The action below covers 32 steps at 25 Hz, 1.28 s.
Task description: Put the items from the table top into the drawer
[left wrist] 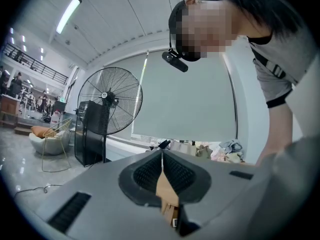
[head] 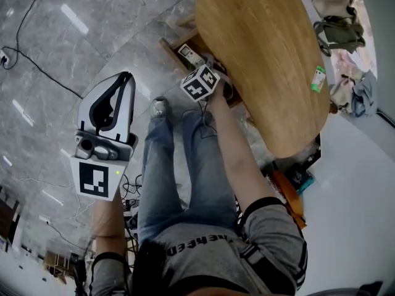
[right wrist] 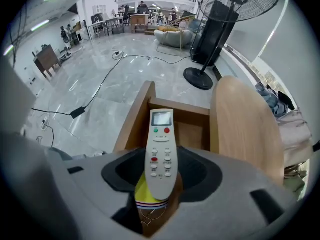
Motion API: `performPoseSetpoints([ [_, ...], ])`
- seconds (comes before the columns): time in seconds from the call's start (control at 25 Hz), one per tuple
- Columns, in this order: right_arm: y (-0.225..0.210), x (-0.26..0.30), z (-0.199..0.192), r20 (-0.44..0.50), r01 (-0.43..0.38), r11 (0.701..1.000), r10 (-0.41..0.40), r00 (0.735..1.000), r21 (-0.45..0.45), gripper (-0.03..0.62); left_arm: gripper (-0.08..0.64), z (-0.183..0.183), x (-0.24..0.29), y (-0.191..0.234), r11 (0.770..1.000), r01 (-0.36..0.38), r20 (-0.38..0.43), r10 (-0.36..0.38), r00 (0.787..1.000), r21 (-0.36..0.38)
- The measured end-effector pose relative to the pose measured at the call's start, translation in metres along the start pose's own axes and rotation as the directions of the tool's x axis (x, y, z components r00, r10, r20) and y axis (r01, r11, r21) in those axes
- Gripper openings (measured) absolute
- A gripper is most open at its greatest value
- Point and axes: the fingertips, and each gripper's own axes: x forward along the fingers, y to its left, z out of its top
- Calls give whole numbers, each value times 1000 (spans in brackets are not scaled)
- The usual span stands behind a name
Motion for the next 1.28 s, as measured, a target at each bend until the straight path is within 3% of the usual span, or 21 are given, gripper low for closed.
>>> performPoseSetpoints([
  [0.48, -6, 11, 13, -3, 47, 997, -47, 999, 64, 202, 12, -8, -9, 8, 1000, -5, -10, 5, 1000, -8],
  [1.04, -5, -3, 8, 65, -3, 968, -13, 998, 252, 202, 12, -9, -14, 6, 1000, 22, -13, -22, 1000, -6],
  [1.12, -7, -12, 10, 103, -9, 955, -22, 994, 296, 183, 12, -8, -13, 2, 999, 40, -12, -40, 999, -2],
  [1.28, -13, -41, 15, 187, 6, 927, -82, 979, 375, 21, 12, -2, -10, -6, 997, 75, -1, -75, 997, 5],
])
